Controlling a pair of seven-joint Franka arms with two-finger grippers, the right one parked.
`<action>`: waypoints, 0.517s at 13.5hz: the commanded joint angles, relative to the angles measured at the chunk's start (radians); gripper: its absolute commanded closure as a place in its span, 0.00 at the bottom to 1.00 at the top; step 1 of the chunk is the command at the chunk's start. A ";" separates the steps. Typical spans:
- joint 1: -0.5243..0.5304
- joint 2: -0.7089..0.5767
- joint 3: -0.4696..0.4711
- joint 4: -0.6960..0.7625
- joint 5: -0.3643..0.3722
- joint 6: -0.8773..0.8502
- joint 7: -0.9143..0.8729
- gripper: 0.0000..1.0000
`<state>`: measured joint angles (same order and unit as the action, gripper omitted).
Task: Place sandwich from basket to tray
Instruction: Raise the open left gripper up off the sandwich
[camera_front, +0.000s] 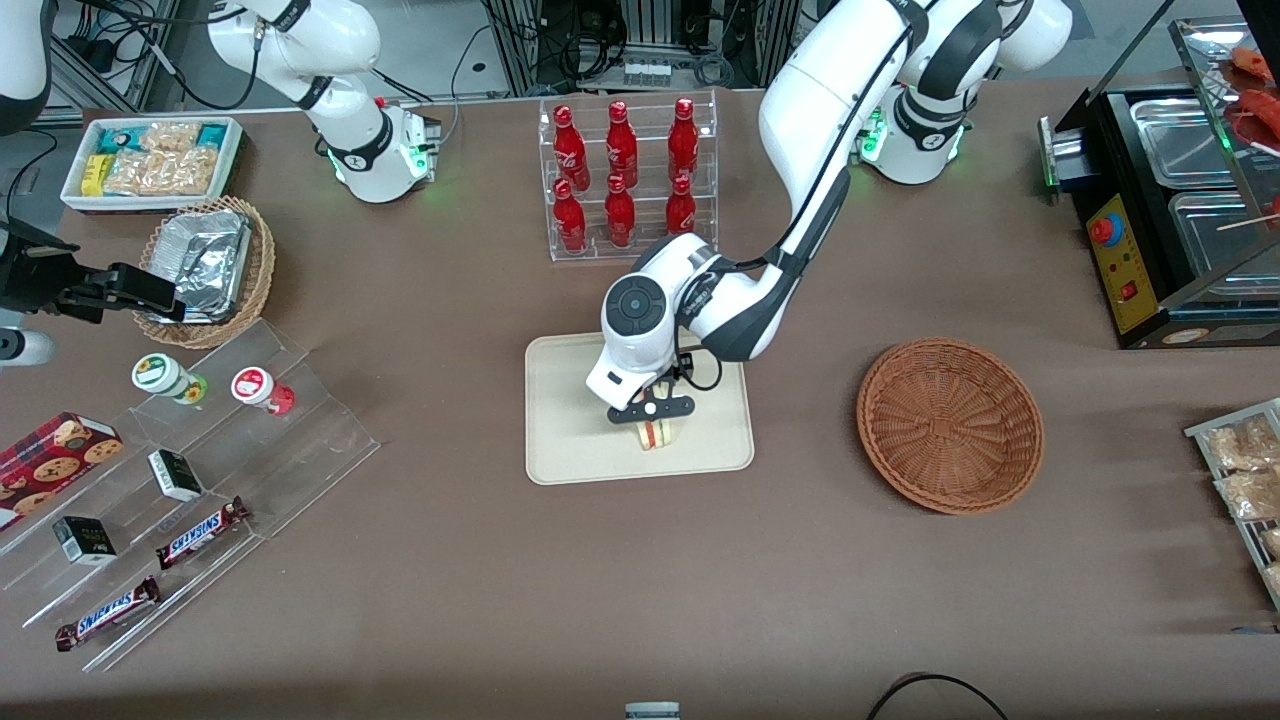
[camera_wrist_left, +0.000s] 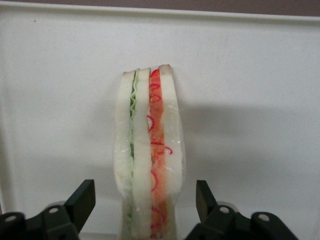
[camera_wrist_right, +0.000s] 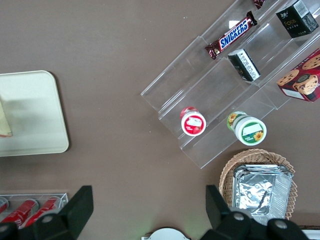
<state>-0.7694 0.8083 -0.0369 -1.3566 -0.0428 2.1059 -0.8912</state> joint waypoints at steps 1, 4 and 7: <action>-0.013 0.000 0.012 0.053 0.014 -0.039 -0.026 0.00; -0.013 -0.044 0.012 0.085 0.014 -0.122 -0.025 0.00; -0.002 -0.061 0.015 0.114 0.014 -0.127 -0.023 0.00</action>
<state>-0.7692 0.7681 -0.0321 -1.2574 -0.0427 2.0034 -0.8948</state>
